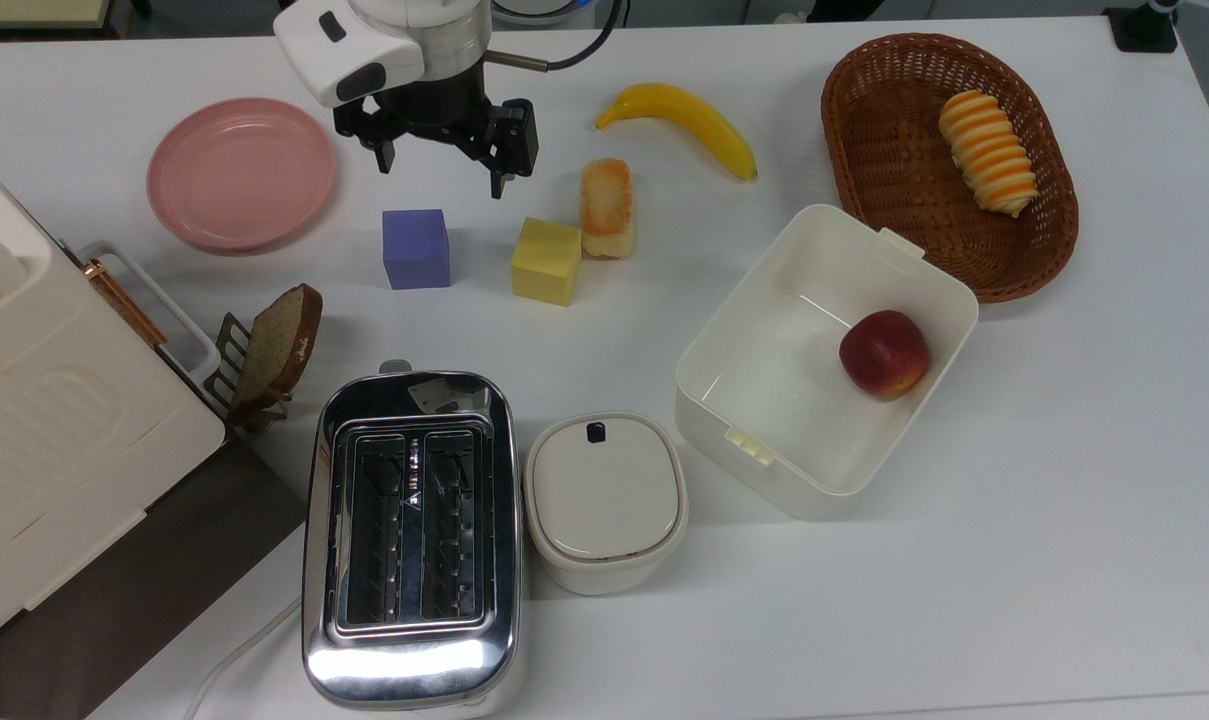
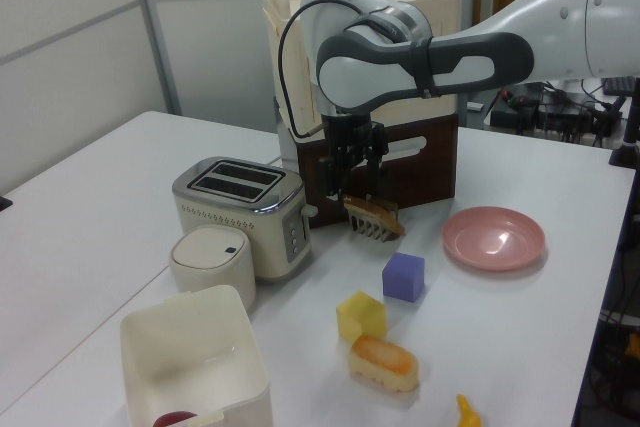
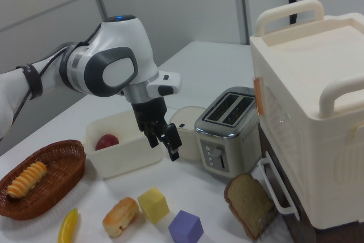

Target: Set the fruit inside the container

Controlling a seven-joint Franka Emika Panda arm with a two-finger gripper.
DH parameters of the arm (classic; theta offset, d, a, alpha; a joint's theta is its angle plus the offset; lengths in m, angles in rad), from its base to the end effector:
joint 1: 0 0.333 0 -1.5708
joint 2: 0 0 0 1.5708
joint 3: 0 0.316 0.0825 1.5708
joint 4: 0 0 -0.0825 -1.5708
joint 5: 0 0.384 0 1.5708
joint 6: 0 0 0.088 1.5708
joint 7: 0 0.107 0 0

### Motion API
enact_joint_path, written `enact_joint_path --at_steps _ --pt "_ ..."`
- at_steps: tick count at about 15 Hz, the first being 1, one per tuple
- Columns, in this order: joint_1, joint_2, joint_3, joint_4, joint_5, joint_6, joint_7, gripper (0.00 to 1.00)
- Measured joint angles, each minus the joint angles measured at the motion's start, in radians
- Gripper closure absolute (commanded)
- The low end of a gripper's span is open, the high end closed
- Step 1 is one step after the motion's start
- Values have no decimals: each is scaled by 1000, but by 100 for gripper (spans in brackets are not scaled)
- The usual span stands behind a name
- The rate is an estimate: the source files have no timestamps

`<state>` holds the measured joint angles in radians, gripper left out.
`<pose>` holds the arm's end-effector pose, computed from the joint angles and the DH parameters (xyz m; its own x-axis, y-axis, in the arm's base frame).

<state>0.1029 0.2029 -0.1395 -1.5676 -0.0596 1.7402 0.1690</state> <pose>0.6212 -0.0211 0.5224 0.9814 -0.1917 -0.0140 -0.1897 -0.9777 0.0900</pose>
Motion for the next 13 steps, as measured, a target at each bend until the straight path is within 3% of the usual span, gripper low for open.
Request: enact_joint_path --at_steps 13 --pt "-5 0 0 0 0 -12 0 0"
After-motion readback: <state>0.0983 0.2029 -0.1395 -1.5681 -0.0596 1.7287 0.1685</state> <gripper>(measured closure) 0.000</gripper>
